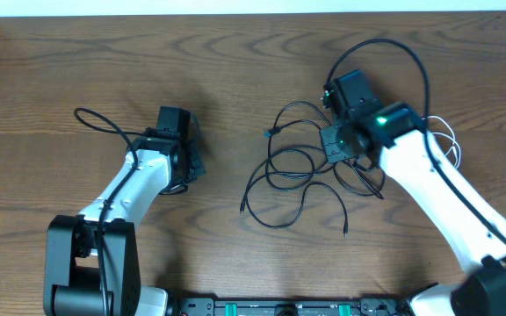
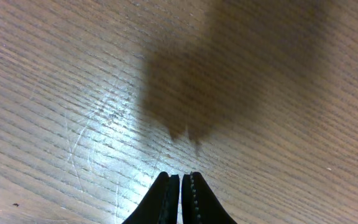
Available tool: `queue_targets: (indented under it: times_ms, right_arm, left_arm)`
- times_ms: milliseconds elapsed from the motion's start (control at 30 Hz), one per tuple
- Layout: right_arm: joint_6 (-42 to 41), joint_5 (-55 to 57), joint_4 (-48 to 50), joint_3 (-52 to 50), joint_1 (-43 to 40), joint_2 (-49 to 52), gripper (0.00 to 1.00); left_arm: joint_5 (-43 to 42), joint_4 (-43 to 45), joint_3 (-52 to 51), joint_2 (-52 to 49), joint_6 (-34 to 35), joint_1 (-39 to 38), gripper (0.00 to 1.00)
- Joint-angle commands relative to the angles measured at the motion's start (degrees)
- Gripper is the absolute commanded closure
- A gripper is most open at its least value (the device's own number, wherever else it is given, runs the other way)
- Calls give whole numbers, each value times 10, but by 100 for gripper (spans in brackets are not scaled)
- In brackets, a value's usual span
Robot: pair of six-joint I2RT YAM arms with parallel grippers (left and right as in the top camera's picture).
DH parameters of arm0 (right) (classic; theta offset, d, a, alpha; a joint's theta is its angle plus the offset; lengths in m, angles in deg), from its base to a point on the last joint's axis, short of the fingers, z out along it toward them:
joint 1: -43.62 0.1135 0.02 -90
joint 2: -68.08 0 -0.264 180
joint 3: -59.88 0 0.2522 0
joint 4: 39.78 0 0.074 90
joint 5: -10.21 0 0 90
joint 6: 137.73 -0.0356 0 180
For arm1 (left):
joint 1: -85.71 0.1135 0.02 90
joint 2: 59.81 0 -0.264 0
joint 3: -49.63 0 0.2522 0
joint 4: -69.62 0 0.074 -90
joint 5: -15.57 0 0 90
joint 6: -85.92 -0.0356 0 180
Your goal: Untangle cables
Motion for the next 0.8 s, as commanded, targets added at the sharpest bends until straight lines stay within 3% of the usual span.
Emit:
queue_targets:
  times_ms: [0,67,100,167,367,533,600,633,767]
  right_arm:
    - [0,-4,-1,2,-3,39,93]
    - [0,-4,-1,2,-3,62,86]
    - [-3,-4,-1,2,-3,77,73]
    - [-15,-4,0,2,-3,103,63]
    - [-69,-4,19,2,-4,175,59]
    - [-110,-4,52,2,-4,224,68]
    - [-112,-4,63,2,-4,230,83]
    - [-112,-5,67,3,-4,230,96]
    - [-99,-47,69,16,-4,205,99]
  left_arm:
    - [3,-1,-7,-3,7,2,90]
    - [3,-1,-7,-3,7,2,90]
    - [3,-1,-7,-3,7,2,90]
    - [3,-1,-7,-3,7,2,90]
    - [3,-1,-7,-3,7,2,90]
    - [3,-1,-7,-3,7,2,90]
    - [3,-1,-7,-3,7,2,90]
    - [3,-1,-7,-3,7,2,90]
    - [3,-1,-7,-3,7,2,90]
